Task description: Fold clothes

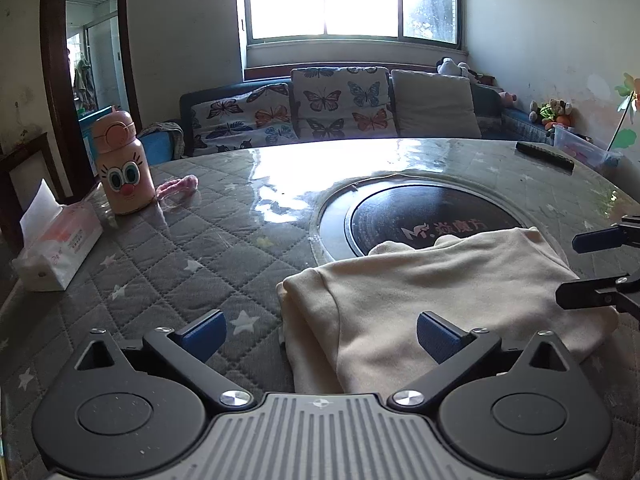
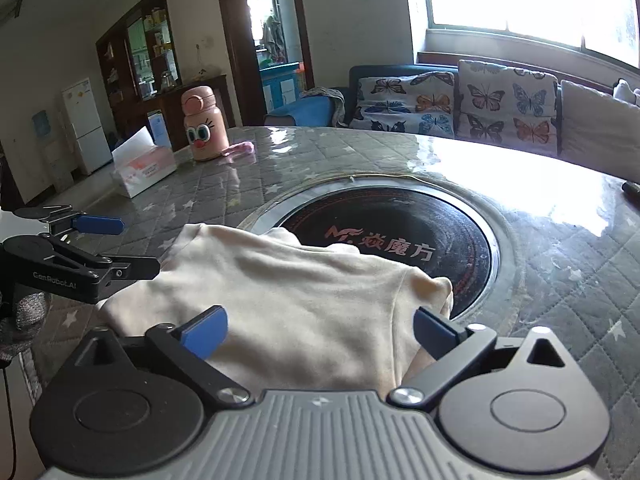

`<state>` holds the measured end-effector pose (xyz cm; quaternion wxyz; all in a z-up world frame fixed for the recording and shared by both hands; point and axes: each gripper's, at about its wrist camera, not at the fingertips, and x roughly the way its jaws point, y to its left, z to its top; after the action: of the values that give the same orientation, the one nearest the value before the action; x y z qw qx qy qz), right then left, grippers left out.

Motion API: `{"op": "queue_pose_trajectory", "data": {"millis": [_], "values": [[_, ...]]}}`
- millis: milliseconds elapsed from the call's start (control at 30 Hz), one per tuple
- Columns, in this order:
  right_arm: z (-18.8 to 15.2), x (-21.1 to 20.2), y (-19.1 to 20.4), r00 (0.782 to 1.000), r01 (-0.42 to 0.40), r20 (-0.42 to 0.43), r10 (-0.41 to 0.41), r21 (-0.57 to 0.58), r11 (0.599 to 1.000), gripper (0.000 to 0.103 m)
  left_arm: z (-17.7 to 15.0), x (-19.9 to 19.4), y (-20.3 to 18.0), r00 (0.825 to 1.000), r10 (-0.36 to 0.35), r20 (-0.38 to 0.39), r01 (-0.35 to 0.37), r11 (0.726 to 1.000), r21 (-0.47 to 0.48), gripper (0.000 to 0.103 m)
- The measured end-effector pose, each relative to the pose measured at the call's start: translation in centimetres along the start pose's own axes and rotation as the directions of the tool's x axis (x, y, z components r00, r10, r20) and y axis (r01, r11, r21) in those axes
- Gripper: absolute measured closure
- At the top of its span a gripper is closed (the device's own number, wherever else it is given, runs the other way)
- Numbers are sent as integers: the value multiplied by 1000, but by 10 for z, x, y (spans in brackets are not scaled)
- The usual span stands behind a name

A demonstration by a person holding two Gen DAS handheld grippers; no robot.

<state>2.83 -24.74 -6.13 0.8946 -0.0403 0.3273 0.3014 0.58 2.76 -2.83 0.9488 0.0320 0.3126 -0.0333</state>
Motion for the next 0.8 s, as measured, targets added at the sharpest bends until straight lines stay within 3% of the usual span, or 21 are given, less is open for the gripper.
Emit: {"op": "queue_pose_trajectory", "data": {"millis": [800], "values": [[-22,-22,36,999,49,-6,-49,-50,998,0,-17,-36,-12,999,-1,37,1,1000,-3,0]]}}
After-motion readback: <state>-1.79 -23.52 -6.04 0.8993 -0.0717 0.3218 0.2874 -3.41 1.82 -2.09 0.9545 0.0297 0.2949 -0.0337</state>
